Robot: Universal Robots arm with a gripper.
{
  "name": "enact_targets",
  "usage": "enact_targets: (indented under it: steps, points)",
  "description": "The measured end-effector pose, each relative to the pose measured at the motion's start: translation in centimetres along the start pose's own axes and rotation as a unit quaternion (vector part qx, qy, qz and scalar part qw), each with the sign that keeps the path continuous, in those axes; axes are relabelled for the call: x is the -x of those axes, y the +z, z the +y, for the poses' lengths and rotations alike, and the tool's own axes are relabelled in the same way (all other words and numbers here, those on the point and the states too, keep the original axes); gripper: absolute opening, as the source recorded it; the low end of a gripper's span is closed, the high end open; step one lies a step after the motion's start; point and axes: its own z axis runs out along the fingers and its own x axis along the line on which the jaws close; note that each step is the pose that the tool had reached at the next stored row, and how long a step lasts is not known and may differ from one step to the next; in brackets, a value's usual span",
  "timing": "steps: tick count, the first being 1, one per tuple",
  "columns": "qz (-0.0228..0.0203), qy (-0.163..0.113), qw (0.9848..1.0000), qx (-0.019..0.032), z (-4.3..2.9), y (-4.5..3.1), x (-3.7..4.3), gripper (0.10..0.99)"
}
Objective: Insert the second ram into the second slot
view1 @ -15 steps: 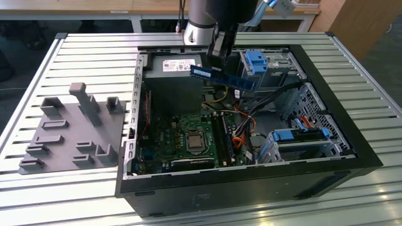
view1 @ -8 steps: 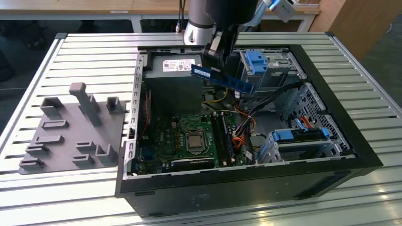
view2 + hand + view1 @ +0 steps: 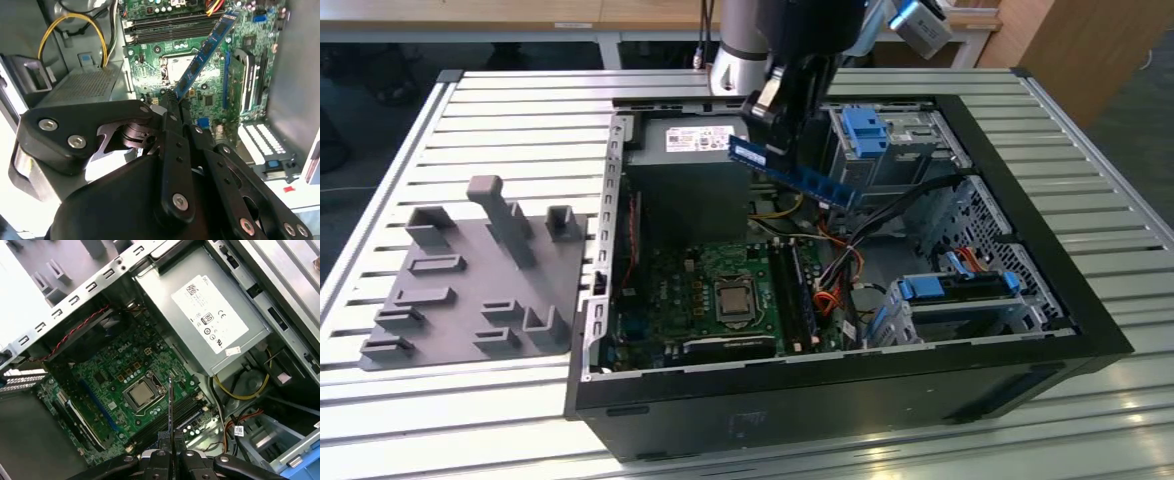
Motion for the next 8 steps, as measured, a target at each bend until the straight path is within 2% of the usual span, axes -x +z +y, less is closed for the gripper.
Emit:
enact_targets:
  steps: [4, 8]
  points:
    - [0.0006, 0.033, 0.9995, 0.0006, 0.0, 0.14, 0.01, 0.133]
    - [0.0015, 0.065, 0.9979, 0.0008, -0.01, 0.22, 0.01, 0.133]
